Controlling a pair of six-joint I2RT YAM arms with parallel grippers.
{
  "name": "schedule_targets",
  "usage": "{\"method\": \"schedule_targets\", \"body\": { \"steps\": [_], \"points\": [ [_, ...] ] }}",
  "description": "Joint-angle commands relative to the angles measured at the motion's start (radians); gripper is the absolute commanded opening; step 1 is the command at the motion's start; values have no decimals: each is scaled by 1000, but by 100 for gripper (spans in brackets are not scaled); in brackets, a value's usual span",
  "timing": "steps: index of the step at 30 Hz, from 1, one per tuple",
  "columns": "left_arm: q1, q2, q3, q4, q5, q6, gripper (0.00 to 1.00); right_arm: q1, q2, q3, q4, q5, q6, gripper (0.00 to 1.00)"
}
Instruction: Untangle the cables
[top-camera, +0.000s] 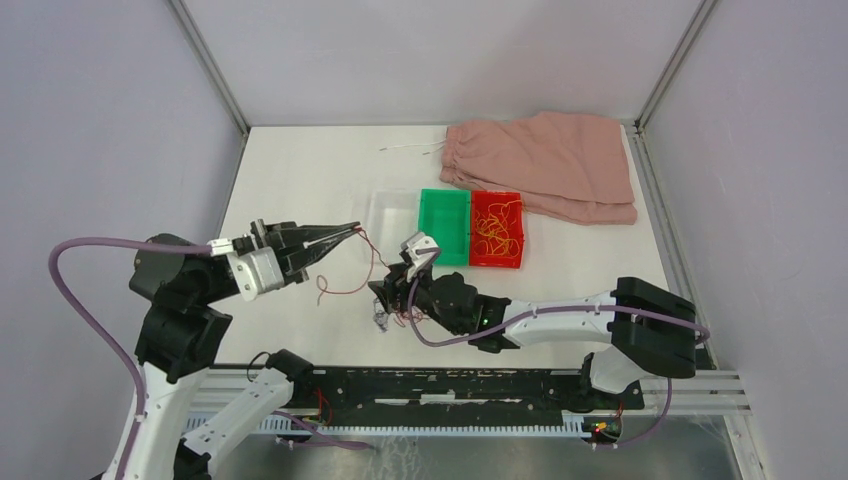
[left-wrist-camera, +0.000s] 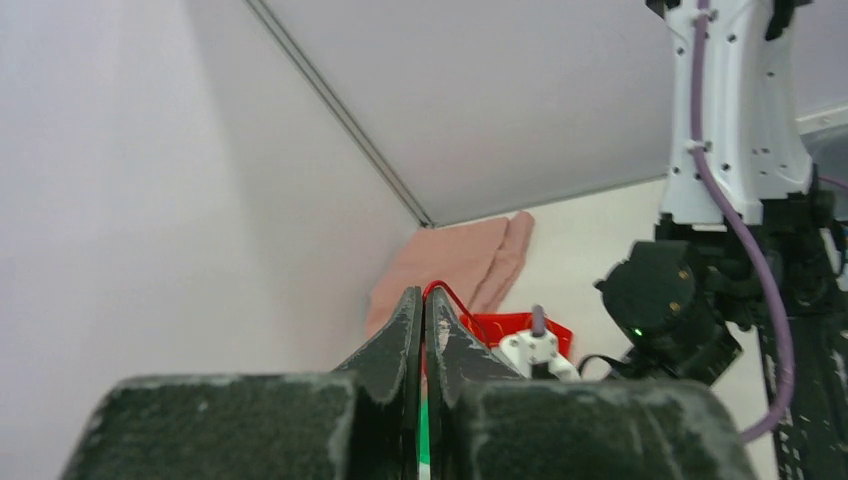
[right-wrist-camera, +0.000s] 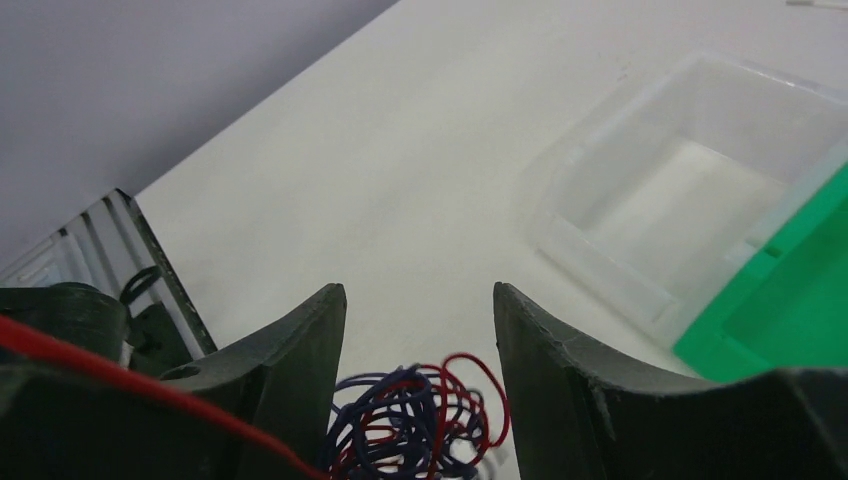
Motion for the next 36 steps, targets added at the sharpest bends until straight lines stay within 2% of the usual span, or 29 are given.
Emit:
{"method": "schedule_targets", "body": {
  "steps": [1, 17, 24, 32, 36],
  "points": [
    [-1, 14, 75, 142, -103, 28, 3, 2, 15, -49, 44, 79, -3, 62],
    [-1, 97, 218, 217, -285, 155, 3, -4, 64, -154, 62, 153, 28, 58],
    [0, 132, 261, 321, -403, 254, 3, -4, 96, -181, 78, 143, 66, 56],
    [0, 220, 394, 391, -505, 387, 3, -5, 141, -216, 99, 144, 106, 56],
    [-1, 247, 437, 418, -528, 404, 3, -5, 160, -227, 111, 138, 120, 51]
  ]
}}
